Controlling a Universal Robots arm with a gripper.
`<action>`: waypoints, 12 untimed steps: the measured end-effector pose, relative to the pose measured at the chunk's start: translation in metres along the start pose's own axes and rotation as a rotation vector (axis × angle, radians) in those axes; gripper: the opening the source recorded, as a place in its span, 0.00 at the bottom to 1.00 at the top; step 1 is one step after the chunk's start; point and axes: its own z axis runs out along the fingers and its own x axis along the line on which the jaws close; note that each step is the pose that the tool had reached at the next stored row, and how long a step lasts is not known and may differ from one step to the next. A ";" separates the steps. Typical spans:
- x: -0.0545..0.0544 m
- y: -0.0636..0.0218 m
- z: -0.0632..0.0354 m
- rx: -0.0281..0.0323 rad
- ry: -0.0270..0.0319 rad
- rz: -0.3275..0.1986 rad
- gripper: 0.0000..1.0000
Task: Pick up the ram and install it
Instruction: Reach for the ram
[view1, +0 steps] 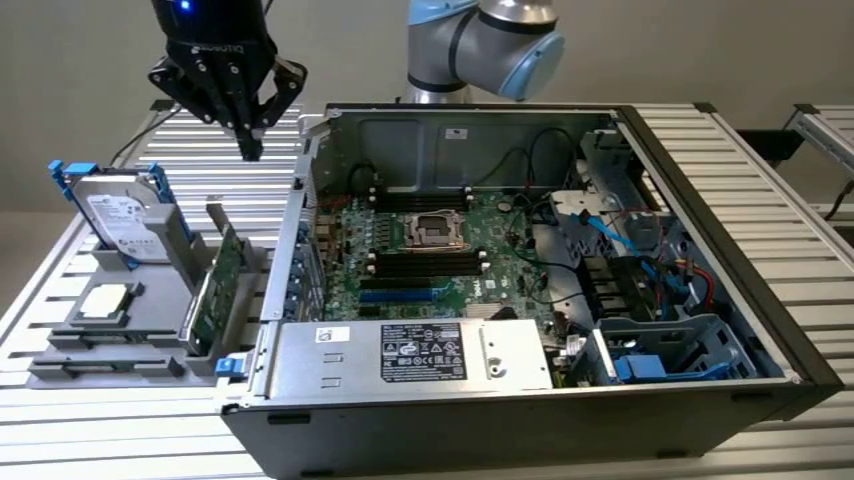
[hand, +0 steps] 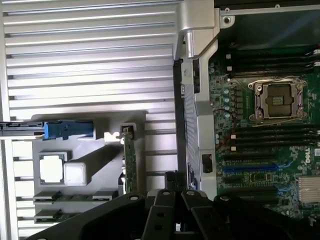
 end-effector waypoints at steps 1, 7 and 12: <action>0.002 -0.0009 0.0006 0.0012 0.0042 0.000 0.11; 0.013 -0.0080 0.0050 0.0046 0.0177 0.001 0.11; 0.024 -0.0158 0.0079 0.0048 0.0193 0.001 0.11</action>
